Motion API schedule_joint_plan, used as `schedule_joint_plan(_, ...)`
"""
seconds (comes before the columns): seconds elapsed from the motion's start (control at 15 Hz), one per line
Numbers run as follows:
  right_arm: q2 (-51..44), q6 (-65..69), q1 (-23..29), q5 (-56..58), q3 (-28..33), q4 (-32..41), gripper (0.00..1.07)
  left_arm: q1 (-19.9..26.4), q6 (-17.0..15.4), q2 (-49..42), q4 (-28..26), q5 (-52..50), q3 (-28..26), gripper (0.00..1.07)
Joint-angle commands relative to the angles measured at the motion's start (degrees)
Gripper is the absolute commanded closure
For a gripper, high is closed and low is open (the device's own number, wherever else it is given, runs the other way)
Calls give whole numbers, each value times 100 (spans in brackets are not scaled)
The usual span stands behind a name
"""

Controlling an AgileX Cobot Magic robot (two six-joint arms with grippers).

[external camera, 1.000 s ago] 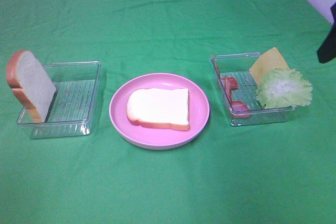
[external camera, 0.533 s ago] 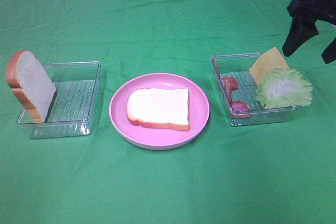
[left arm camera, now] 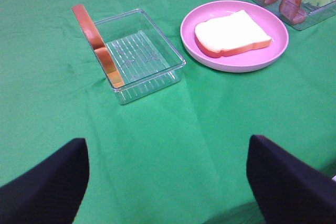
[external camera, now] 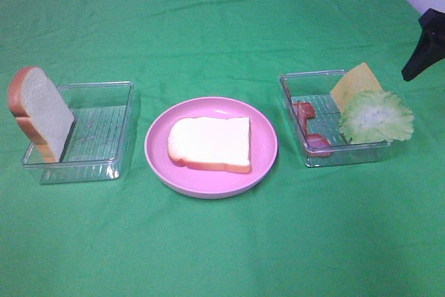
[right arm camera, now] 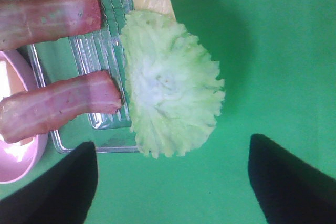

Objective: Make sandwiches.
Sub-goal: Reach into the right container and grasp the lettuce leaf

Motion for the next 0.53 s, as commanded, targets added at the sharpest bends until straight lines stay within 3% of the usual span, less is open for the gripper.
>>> schedule_joint_plan(0.07,258,-676,-350,350,-52,424,33,-29,17,-115,-23,-69,11,29)
schedule_joint_plan(0.2,739,-1553,-447,630,-52,1255,33,-29,17,-115,-23,-69,11,29)
schedule_joint_plan(0.53,1117,-1604,-435,269,-52,1341,33,-29,17,-115,-23,-69,11,29)
